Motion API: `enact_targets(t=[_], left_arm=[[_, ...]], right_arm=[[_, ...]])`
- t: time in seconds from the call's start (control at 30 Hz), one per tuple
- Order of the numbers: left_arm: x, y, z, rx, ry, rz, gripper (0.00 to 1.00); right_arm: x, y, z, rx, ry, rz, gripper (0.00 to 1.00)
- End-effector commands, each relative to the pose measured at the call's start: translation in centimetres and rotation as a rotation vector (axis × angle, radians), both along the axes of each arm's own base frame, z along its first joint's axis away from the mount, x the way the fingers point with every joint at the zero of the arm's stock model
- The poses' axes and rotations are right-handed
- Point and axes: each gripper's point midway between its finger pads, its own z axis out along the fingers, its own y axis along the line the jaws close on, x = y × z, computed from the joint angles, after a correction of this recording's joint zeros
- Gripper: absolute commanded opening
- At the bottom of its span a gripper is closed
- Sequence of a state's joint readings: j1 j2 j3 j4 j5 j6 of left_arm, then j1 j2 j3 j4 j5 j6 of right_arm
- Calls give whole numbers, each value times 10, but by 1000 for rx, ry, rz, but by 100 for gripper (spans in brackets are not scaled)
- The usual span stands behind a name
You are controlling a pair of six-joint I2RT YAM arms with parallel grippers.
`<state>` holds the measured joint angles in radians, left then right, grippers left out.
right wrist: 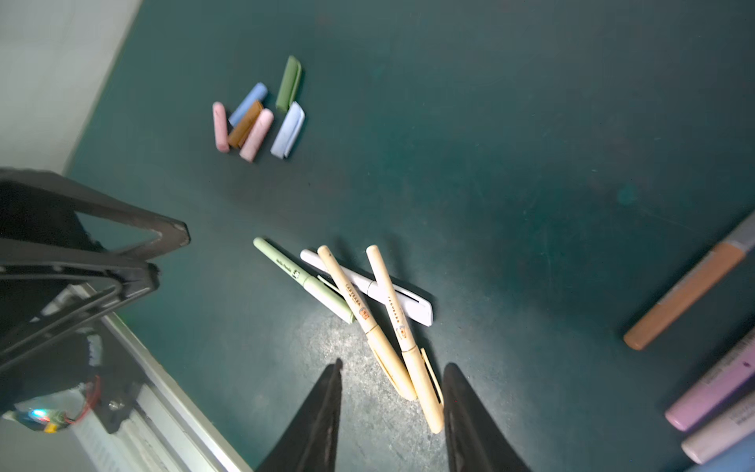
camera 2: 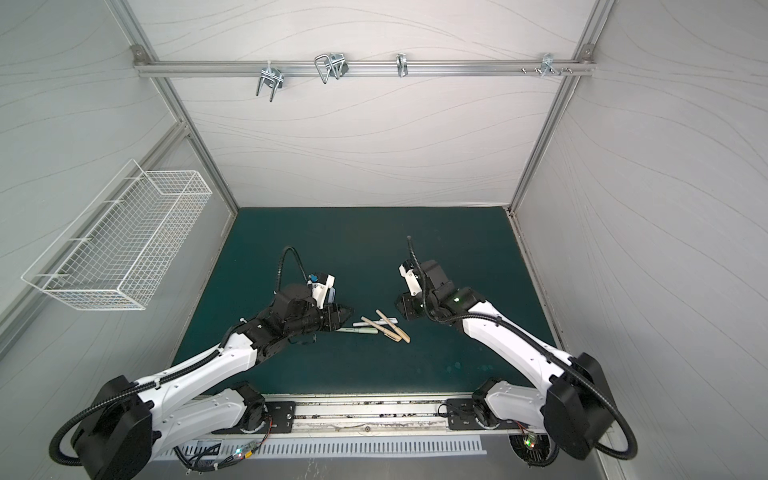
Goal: Open the pen caps
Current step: 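Move both grippers over the pile of capped beige pens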
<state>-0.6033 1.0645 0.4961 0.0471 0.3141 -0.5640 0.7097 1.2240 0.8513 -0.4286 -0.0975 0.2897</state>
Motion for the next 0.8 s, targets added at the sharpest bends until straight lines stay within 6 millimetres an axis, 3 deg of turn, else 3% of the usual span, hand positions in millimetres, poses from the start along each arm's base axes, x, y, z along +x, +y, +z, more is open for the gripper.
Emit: enact_targets(t=[0.0, 0.3, 0.53, 0.77], left_arm=[[3, -9, 6, -21, -37, -39, 45], [3, -4, -6, 29, -3, -30, 46], [6, 3, -19, 92, 40, 4, 45], [7, 2, -19, 92, 42, 2, 44]], right_arm=[[-4, 4, -12, -101, 7, 59, 45], [-1, 27, -44, -280, 45, 153, 44], [8, 41, -55, -319, 68, 174, 41], [14, 51, -68, -341, 109, 190, 41]])
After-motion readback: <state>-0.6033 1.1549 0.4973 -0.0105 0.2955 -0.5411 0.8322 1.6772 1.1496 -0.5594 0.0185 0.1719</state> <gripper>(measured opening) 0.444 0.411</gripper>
